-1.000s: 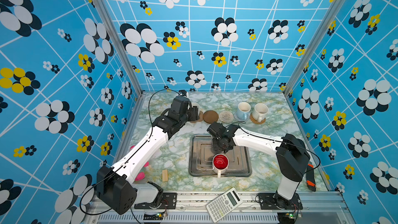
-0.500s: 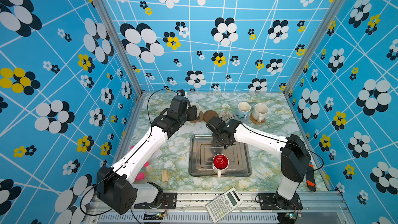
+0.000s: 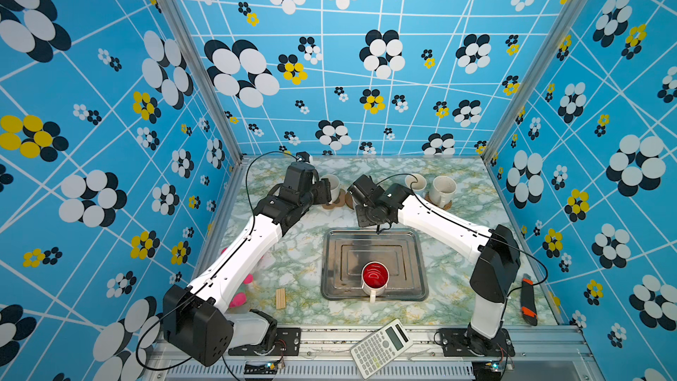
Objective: Place cups on coasters
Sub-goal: Pick up the cup from the tray, then place the cup on the coaster.
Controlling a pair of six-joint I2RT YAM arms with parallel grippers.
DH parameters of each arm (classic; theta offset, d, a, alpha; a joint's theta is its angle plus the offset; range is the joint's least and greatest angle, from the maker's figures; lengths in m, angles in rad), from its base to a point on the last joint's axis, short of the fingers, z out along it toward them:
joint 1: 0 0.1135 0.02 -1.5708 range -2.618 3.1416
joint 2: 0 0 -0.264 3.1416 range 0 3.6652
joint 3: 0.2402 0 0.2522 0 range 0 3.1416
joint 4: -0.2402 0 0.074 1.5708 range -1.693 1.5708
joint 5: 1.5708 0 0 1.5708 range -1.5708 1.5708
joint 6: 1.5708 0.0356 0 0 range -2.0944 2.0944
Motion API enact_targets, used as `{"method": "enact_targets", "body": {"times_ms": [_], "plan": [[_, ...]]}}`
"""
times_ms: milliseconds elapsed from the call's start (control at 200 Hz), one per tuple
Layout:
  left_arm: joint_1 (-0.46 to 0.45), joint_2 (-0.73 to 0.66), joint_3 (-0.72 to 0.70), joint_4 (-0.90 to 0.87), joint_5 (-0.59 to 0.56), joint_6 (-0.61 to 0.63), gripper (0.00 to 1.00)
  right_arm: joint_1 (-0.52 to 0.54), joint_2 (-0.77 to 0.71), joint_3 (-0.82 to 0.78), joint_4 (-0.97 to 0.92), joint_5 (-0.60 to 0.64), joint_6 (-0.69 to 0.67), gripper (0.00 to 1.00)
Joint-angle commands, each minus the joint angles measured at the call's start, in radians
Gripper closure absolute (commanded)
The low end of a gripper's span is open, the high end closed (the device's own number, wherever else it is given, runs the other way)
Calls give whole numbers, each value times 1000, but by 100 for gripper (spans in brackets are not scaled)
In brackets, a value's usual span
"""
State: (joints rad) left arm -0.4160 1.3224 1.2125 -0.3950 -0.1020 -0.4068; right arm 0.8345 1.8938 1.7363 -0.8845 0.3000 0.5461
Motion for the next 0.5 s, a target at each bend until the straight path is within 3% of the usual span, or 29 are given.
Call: {"method": "enact_targets", "body": {"times_ms": [0,500], "plan": [[17,-26,-15,14,29,1,28,-31,40,96,5,7,-54,100],[68,-14,-2,7,60,-5,28,-114,335,519,-121,-65,-119,100]]}}
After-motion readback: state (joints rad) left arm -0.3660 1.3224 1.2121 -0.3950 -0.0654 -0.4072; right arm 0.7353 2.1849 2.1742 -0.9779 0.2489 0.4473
